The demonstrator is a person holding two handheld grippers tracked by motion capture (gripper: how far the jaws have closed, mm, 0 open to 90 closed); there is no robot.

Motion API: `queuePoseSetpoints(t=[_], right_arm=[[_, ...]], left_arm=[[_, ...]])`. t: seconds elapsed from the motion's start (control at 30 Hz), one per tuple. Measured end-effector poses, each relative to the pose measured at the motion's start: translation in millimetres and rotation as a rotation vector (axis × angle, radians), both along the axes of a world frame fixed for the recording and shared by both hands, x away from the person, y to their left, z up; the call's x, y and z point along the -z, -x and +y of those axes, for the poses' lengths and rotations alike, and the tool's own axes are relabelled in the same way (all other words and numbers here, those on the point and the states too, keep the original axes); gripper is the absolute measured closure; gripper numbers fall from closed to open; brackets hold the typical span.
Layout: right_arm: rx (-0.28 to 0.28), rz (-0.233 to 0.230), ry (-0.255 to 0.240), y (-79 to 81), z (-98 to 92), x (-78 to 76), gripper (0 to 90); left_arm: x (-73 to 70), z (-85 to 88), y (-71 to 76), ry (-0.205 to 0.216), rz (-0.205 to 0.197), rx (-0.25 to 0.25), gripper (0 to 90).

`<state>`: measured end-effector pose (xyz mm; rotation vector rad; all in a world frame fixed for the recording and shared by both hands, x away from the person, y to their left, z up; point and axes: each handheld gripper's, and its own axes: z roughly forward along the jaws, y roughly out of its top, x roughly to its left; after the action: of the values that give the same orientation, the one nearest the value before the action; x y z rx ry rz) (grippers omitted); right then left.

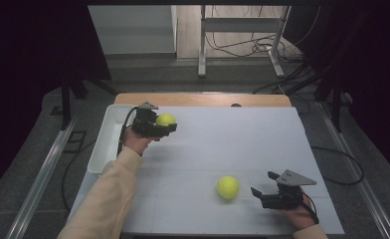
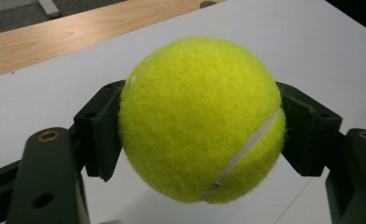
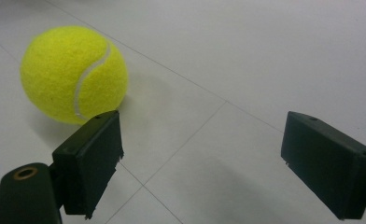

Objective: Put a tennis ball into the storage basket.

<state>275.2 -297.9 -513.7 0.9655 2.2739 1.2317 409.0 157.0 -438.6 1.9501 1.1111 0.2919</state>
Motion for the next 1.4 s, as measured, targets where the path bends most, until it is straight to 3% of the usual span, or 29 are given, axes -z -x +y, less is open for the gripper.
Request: queuePoseSetpoints(t=[0.2,0.67,1.4], right_arm=[[0.001,0.000,0.000,-0.1,-0.1,0.0,13.4],[0.002,-0.002,0.000,0.0,-0.1,-0.1,13.4],[0.003,-0.002,0.000,-0.1,-0.1,-0.2,13.4]], left_arm=[[-8.2,0.7,7.0,0.021,-0.019,0.009,26.3],[-24.3,2.0,16.8,0.026,-0.062,0.026,26.3],[-38.1,24.7,19.7,0.034,-0.083,-0.029,26.3]])
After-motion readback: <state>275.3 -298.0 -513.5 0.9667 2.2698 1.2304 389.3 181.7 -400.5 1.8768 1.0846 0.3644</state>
